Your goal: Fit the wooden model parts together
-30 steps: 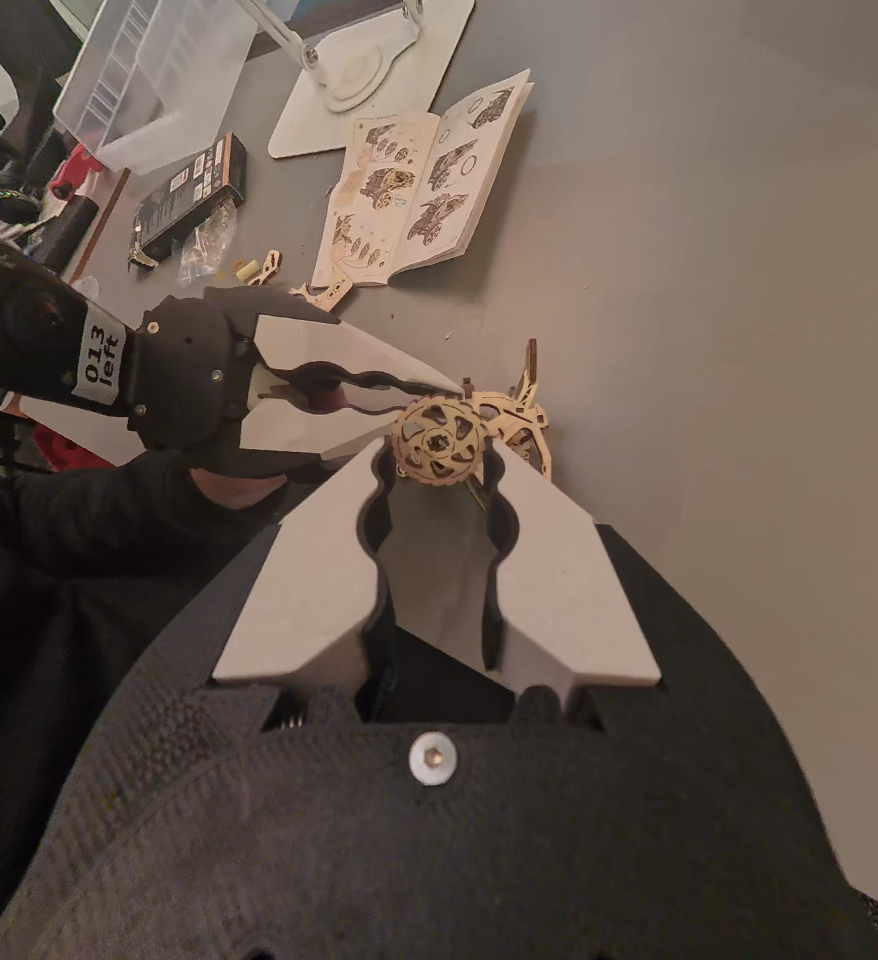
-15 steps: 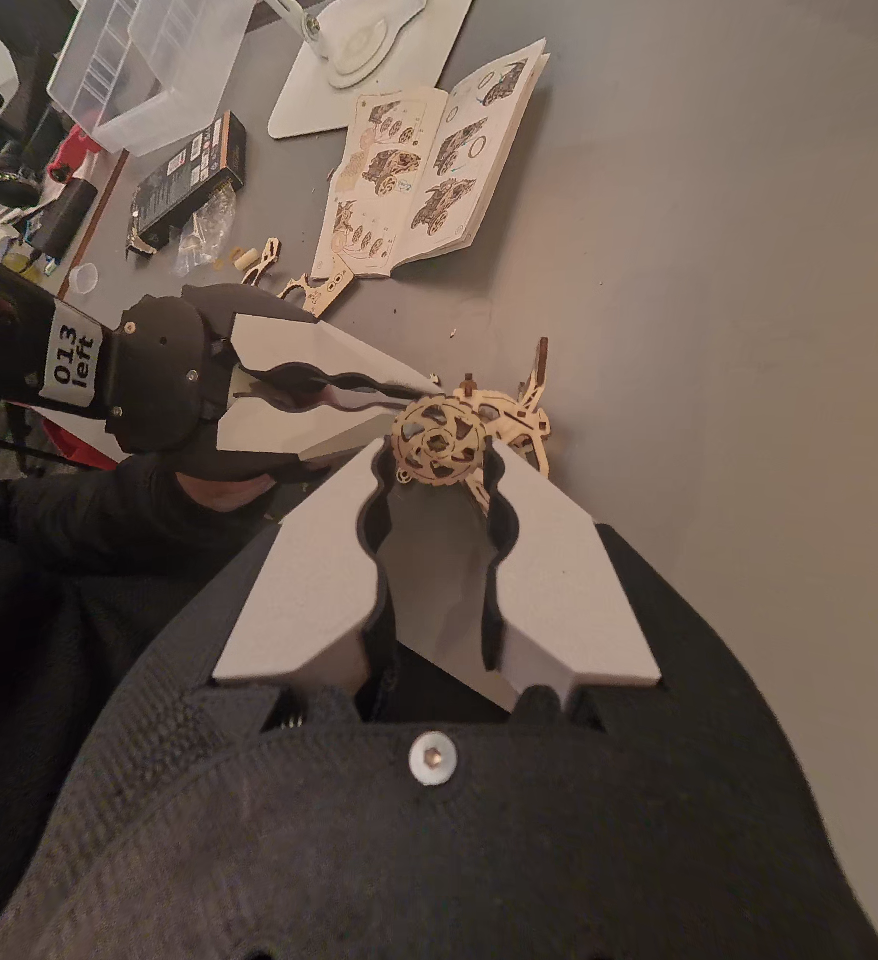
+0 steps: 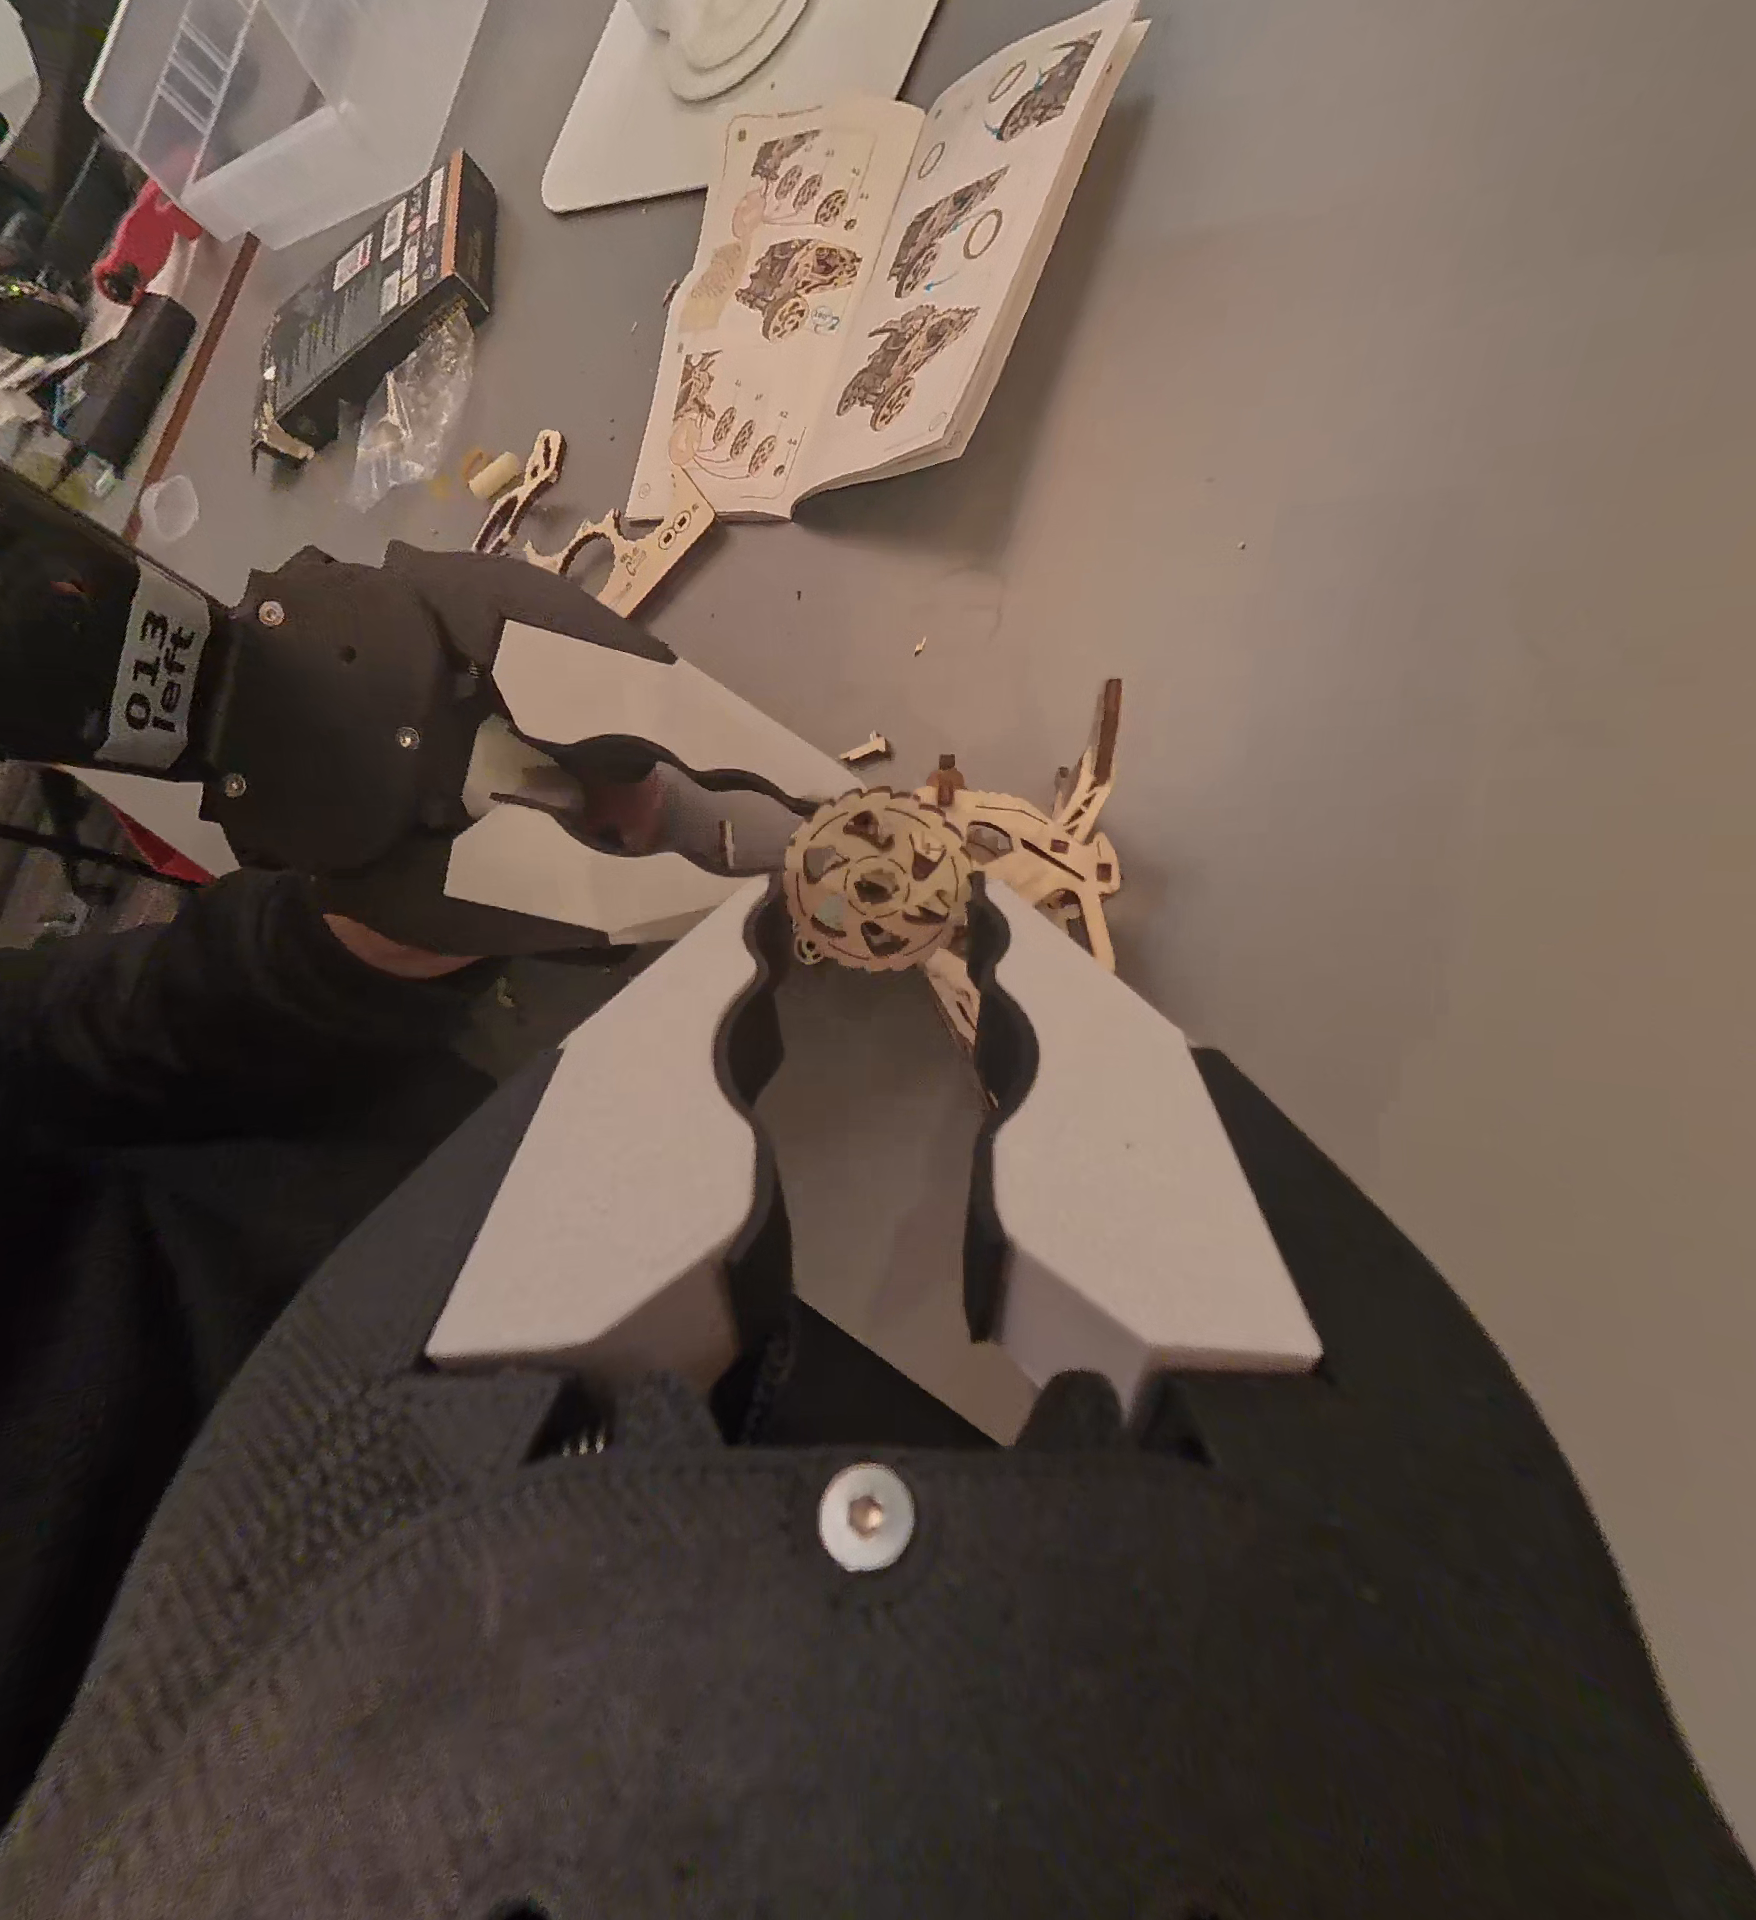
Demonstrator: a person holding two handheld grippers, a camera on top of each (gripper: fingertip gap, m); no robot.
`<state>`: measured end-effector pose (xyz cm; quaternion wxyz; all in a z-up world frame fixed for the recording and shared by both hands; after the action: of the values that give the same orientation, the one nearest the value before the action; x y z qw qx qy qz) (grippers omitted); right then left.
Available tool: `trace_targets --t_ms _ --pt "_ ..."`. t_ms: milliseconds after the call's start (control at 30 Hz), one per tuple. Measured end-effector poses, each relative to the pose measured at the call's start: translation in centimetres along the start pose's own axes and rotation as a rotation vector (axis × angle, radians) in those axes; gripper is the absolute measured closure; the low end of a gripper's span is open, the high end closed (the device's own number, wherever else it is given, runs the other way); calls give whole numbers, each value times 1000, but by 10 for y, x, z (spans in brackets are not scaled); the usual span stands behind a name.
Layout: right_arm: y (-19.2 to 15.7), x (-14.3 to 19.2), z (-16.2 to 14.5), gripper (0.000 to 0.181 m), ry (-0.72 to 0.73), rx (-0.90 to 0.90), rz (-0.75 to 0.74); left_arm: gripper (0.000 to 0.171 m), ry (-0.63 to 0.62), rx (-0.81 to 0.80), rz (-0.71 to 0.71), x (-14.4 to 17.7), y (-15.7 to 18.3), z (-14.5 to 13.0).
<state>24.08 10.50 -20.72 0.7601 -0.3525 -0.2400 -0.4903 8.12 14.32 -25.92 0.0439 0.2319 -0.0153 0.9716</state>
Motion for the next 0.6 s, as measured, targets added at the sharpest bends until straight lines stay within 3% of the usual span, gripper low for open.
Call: trace_targets --t_ms 600 --pt "-15 -16 8 151 -167 54 -46 160 -13 -58 41 1 7 -2"
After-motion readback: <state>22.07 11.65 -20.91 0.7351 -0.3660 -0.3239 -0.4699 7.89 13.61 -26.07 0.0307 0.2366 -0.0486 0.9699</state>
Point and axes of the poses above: each gripper's, where its closed fingertips meet, x back along the fingers, z out of its top, y = z × x across the jaws, the point moved 10 cm from there along x, back along the fingers, and after that the axes turned 13 degrees about -z, right-handed, at the moved point
